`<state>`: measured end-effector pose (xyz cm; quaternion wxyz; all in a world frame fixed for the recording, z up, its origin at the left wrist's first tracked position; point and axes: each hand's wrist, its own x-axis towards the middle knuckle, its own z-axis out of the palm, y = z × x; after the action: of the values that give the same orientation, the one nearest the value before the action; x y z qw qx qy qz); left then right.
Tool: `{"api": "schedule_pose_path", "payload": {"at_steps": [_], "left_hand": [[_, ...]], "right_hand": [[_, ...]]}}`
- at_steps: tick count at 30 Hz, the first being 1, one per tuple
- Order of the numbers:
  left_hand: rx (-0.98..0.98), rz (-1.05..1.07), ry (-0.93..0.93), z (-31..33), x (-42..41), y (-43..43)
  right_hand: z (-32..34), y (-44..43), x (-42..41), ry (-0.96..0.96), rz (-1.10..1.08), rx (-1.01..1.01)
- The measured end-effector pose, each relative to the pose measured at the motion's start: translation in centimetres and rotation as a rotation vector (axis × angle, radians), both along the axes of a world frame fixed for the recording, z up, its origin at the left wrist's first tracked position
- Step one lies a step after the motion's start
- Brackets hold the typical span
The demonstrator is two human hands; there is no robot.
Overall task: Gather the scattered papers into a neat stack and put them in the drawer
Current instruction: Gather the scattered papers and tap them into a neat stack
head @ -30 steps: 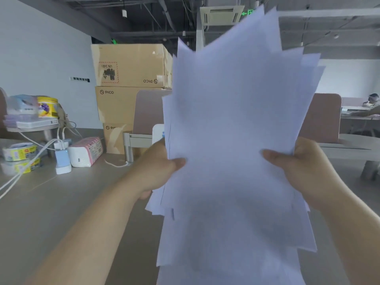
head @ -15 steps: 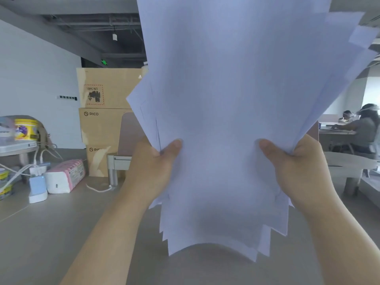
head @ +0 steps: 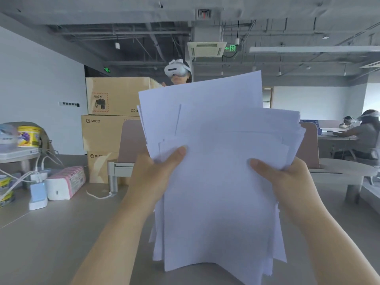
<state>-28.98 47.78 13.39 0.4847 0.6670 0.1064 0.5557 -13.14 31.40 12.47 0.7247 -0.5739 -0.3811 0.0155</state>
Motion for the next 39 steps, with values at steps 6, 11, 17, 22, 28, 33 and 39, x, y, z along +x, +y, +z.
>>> {"api": "schedule_pose_path", "payload": {"at_steps": [6, 11, 17, 22, 28, 33, 39], "left_hand": [[-0.125, -0.108, -0.132, -0.4, -0.1, 1.2], [-0.107, -0.225, -0.077, -0.5, -0.4, 1.4], [-0.061, -0.14, -0.027, -0.1, -0.1, 1.1], [-0.032, -0.084, -0.078, 0.4, -0.7, 1.2], [-0.108, -0.228, -0.222, -0.2, -1.2, 2.1], [-0.123, -0.326, -0.205, -0.4, -0.6, 1.1], [-0.025, -0.265, -0.233, 0.4, -0.5, -0.4]], "right_hand": [[-0.5, -0.2, 0.7, 0.108, 0.119, 0.079], [-0.2, 0.1, 0.2, 0.062, 0.144, 0.06], [0.5, 0.4, -0.7, -0.076, 0.03, 0.053], [0.7, -0.2, -0.7, -0.057, 0.11, 0.104], [0.0, -0.7, 0.9, 0.051, 0.211, 0.156], [-0.5, -0.2, 0.0, 0.098, 0.317, 0.075], [0.3, 0.8, -1.4, -0.072, 0.107, 0.111]]}}
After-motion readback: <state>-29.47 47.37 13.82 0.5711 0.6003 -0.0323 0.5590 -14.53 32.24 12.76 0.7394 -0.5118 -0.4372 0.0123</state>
